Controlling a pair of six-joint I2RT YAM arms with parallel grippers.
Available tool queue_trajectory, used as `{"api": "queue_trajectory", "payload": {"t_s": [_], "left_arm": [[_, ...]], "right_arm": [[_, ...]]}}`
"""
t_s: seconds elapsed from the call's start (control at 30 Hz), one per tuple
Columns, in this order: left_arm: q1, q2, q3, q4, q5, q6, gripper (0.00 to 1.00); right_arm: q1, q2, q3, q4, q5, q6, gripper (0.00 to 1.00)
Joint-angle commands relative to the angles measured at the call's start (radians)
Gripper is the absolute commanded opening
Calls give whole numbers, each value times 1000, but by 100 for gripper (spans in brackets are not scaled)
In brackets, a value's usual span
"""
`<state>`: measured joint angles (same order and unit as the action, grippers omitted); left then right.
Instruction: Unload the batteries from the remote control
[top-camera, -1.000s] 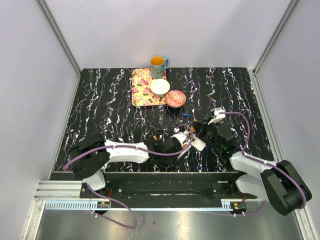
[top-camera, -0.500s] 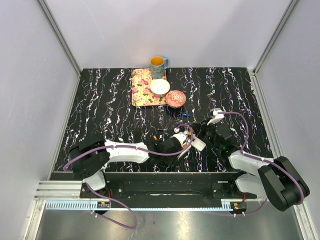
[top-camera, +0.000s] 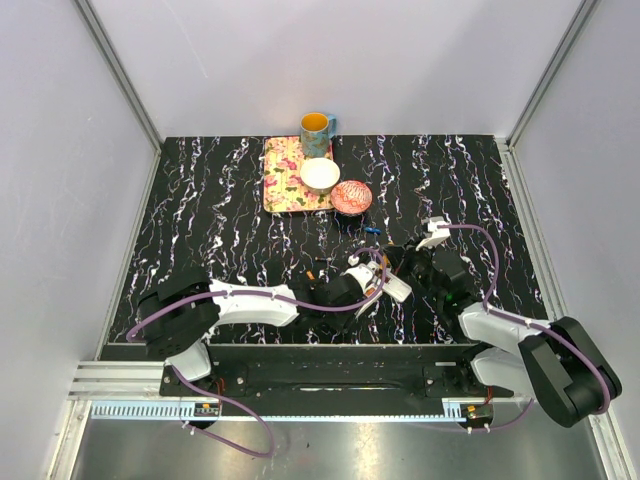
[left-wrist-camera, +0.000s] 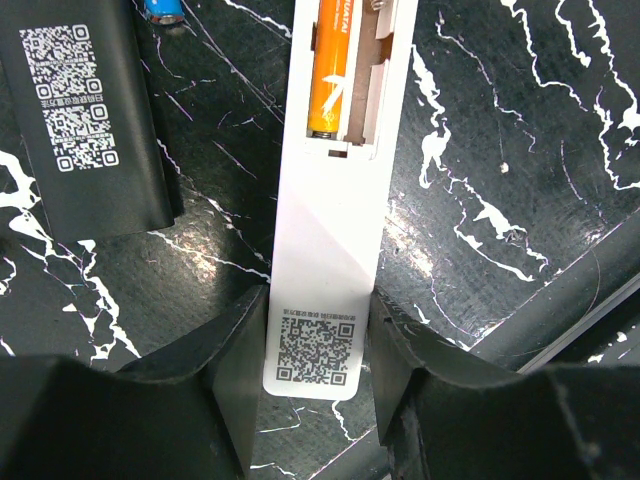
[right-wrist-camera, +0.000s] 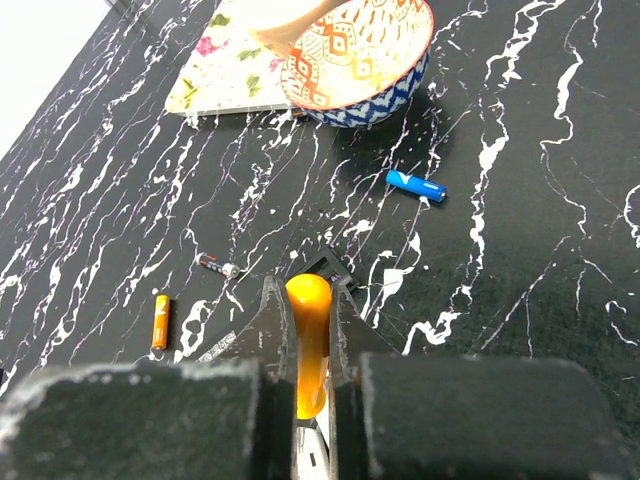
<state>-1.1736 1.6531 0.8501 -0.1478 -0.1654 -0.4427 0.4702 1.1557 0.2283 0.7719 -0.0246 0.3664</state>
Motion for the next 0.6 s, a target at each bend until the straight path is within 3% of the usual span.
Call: {"api": "queue_trajectory", "payload": {"t_s": [0.0,0.57], "left_arm": [[6,63,-40,-42,47,-4,18],[6,74,-39,-35,56,-4,17]], "right_arm": [[-1,-28,-3,6,48,-24,0],[2,15,-4,29,-34,3,0]]}}
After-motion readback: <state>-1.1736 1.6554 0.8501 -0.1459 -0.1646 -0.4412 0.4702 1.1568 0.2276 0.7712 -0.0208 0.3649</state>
